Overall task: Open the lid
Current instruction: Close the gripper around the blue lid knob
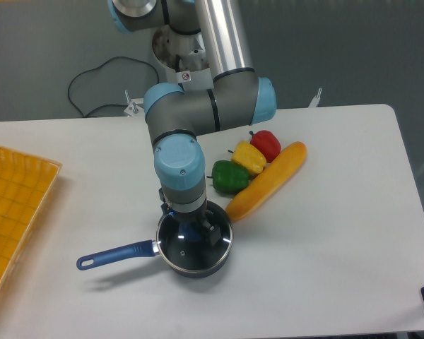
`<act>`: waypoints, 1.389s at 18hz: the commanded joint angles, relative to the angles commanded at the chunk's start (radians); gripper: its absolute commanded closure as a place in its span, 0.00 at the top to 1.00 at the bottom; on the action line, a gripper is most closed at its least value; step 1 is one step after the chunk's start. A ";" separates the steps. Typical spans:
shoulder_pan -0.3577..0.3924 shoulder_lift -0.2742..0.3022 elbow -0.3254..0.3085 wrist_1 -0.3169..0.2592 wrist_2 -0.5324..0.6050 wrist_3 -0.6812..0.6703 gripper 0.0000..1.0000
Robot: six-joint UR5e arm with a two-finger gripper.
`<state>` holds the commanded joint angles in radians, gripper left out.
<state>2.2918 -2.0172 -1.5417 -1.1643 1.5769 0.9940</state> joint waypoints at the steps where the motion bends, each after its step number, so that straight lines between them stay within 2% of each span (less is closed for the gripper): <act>1: 0.000 0.000 0.000 0.000 0.000 0.002 0.94; 5: 0.000 0.000 0.000 0.000 0.002 0.003 0.84; 8: 0.000 0.000 0.000 0.000 0.002 0.008 0.72; 14: 0.000 0.000 0.005 0.000 0.002 0.011 0.59; 19: 0.002 0.002 0.008 0.000 0.002 0.011 0.52; 25: 0.009 0.014 0.009 -0.003 0.002 0.012 0.49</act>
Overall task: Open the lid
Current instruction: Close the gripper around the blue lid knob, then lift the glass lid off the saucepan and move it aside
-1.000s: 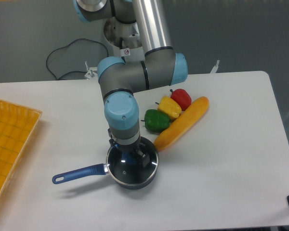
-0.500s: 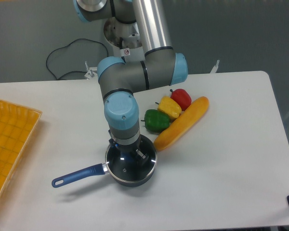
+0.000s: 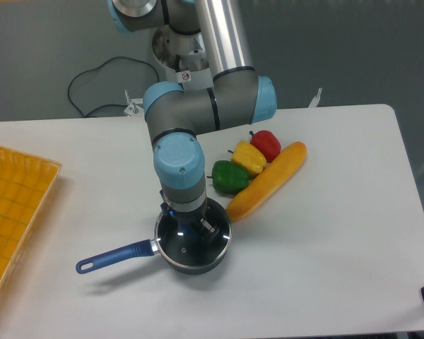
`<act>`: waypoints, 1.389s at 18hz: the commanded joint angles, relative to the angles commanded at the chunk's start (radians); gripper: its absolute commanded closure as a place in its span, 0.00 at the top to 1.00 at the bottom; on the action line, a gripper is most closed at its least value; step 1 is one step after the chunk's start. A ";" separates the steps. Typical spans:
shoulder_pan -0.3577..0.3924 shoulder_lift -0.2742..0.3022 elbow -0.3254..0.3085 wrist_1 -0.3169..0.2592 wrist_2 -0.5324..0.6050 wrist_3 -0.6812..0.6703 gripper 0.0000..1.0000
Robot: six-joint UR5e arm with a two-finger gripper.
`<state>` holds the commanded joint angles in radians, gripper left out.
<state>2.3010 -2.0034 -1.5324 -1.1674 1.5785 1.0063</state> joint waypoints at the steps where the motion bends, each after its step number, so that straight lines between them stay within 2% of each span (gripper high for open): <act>1: 0.002 0.000 0.002 -0.002 0.000 0.003 0.49; 5: 0.023 0.020 0.002 -0.012 0.002 0.005 0.49; 10: 0.058 0.035 0.015 -0.067 0.006 0.044 0.49; 17: 0.144 0.038 0.025 -0.110 0.006 0.110 0.48; 25: 0.221 0.012 0.044 -0.110 0.002 0.183 0.48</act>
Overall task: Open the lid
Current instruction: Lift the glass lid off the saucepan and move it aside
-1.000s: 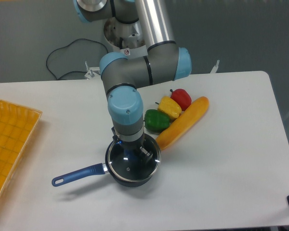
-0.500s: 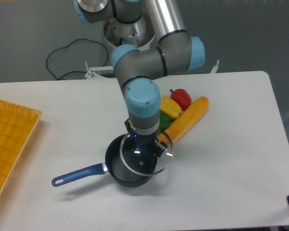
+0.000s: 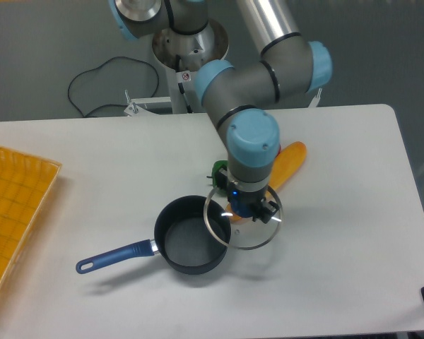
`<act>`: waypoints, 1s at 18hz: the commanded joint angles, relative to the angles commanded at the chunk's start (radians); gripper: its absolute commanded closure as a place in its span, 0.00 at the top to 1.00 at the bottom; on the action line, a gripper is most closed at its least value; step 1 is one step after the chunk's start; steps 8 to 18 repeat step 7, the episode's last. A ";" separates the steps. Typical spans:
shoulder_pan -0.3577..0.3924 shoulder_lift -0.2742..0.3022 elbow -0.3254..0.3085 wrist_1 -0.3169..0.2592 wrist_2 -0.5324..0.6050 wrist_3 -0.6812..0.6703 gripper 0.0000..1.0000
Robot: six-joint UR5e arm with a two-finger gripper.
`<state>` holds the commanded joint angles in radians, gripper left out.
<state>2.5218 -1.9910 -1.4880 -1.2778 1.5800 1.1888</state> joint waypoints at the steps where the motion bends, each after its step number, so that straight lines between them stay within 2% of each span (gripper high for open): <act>1: 0.006 -0.006 0.000 0.003 0.002 0.002 0.48; 5: 0.020 -0.026 0.014 0.005 0.003 0.015 0.48; 18: 0.029 -0.026 0.017 0.005 0.002 0.025 0.48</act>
